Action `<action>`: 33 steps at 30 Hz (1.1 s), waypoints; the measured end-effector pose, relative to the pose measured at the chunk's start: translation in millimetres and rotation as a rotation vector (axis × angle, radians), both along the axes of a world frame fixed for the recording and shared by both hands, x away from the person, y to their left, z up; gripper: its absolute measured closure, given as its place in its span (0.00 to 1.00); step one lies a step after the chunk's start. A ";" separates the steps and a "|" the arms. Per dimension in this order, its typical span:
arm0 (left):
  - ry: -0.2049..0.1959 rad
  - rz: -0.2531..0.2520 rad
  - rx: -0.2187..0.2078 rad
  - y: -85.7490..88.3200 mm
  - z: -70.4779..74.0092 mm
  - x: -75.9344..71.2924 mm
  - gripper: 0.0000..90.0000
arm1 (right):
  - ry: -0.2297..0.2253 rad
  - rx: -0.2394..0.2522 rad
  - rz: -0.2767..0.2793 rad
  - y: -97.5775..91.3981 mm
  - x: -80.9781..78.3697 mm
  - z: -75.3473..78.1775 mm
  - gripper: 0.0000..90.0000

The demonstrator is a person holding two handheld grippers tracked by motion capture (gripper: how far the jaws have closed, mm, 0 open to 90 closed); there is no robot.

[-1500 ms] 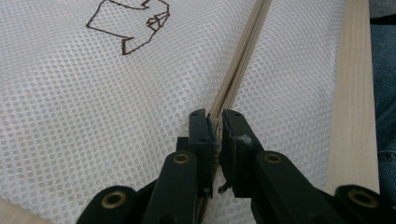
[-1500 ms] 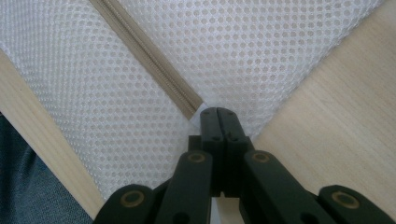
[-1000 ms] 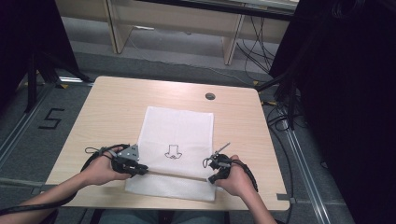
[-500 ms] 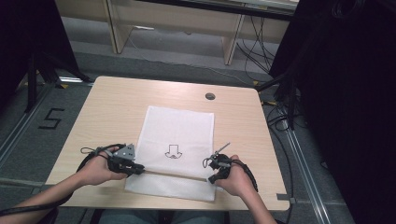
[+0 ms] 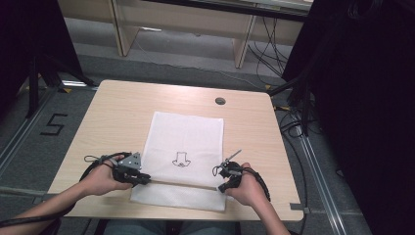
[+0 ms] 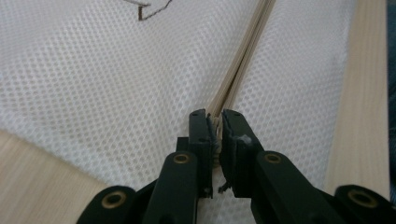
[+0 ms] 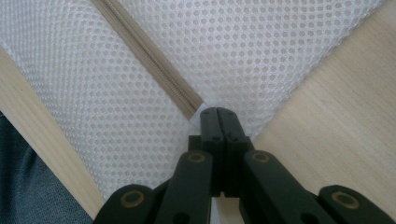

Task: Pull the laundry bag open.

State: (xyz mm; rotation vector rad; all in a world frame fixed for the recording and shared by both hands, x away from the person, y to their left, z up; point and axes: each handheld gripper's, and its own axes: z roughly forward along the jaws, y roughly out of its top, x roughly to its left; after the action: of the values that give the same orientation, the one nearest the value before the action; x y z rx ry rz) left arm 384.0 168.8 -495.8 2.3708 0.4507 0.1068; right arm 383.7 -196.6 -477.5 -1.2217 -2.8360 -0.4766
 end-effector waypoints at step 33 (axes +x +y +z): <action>-0.008 0.062 0.000 21.5 0.5 -0.9 0.91 | -0.003 -0.008 0.011 0.0 0.9 0.2 1.00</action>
State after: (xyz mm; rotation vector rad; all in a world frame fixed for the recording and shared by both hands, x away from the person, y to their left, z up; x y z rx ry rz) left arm 383.1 190.3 -495.3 2.3564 0.5204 0.1447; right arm 384.6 -196.6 -477.3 -1.2072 -2.8482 -0.4670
